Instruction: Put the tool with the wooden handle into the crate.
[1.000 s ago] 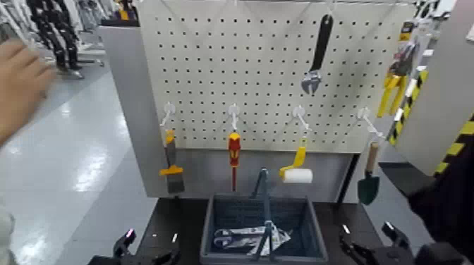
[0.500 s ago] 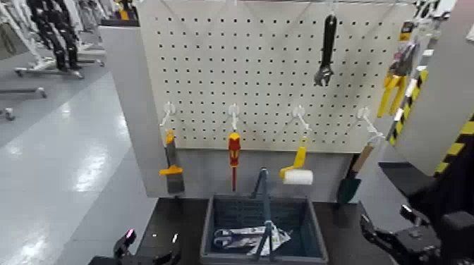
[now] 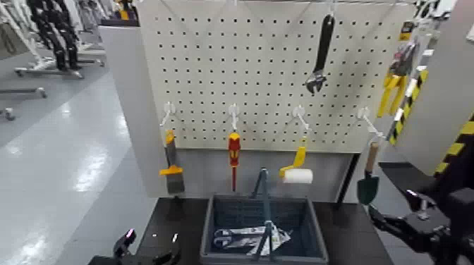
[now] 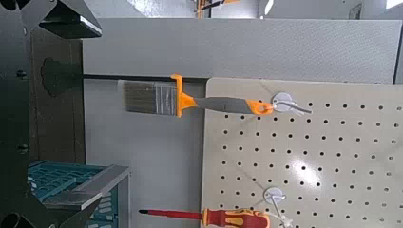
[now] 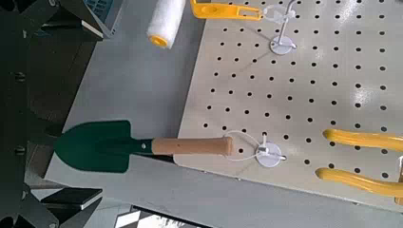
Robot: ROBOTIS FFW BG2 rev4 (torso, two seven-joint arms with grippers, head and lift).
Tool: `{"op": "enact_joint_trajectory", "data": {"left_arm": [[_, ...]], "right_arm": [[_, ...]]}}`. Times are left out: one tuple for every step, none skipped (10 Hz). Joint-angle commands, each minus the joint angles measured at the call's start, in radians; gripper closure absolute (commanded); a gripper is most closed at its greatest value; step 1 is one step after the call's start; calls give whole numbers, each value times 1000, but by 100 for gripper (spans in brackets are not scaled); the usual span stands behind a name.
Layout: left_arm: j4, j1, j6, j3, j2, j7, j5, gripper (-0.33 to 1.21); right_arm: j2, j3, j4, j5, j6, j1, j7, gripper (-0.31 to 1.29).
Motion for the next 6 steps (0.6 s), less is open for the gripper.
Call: {"op": "enact_joint_trajectory", "data": {"left_arm": [[0,-2,2,-1,-1,0,1,11],[2,-3,2,-3,-3,0,1,11],[2,-5,2,-4,-1,0,0,11],[3,-6,3,-4,-1,0,0,11],[5,-8,3,-4,-3,0,0,11],[5,-10,3,-6,-1,-2,0,11]], "right_arm": [[-61,10,34,-15,24,-55,41,15],[-79,15,51,-26,29,-75,54,15],[-96,18,83,-47,30,-98,73,15],[-108,18,107,-55,32,-115,88,15],[-118,18,133,-67,30,-133,103,15],[-130,20,163,-67,30,-156,119,15]]}}
